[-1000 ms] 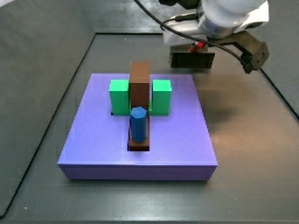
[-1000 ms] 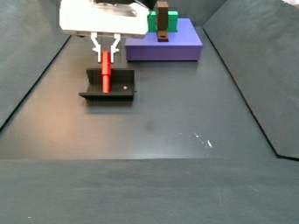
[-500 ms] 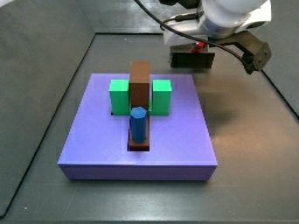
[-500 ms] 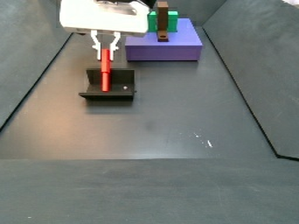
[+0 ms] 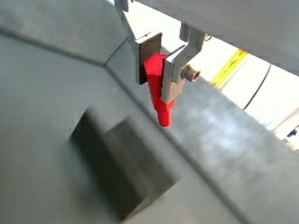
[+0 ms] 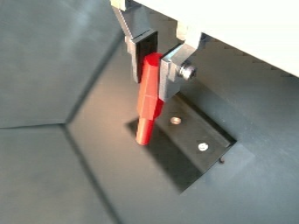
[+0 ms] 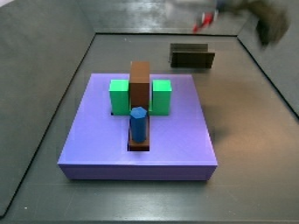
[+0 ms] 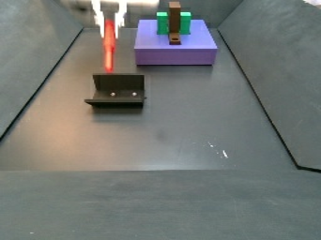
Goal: Pick up the red object. Move up. Place the red object on the fixture. Regrasp the red object. Move to above the board. Insert the red object.
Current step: Move to above the board.
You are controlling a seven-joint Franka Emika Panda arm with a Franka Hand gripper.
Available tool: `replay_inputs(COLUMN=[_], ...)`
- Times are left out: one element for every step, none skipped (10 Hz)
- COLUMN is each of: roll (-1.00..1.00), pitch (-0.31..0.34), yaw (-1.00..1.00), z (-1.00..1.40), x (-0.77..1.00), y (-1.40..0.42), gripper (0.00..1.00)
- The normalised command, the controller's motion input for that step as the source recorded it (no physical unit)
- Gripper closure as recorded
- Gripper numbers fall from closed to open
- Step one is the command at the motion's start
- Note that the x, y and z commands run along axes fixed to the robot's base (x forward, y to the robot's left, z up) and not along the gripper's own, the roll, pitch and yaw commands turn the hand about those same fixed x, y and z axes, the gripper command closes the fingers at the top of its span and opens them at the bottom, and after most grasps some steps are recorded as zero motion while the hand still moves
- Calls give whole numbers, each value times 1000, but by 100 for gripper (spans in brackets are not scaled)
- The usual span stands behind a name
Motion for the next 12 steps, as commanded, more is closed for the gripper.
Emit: replay_inputs(roll=[-10,11,-3,-15,-10,9,-1000,-1000,-1000,-1000,-1000,-1000], pitch=[-14,18,31,42,52,67,130,128,109,121,133,144], yaw=[29,17,-1,-9,-1,2,-259,-256,-241,-232,-229,-213], z=[1400,1400,1400,1400,793,270,304,307,331,302,305,201], x=[6,16,24,40,31,44,-1082,-1103,-1196,-1246,-1222,-799], y=[45,28,16,28,3,-9,-1400,-1400,-1400,-1400,-1400,-908], gripper=[100,100,100,100,100,100,100,100,100,100,100,100])
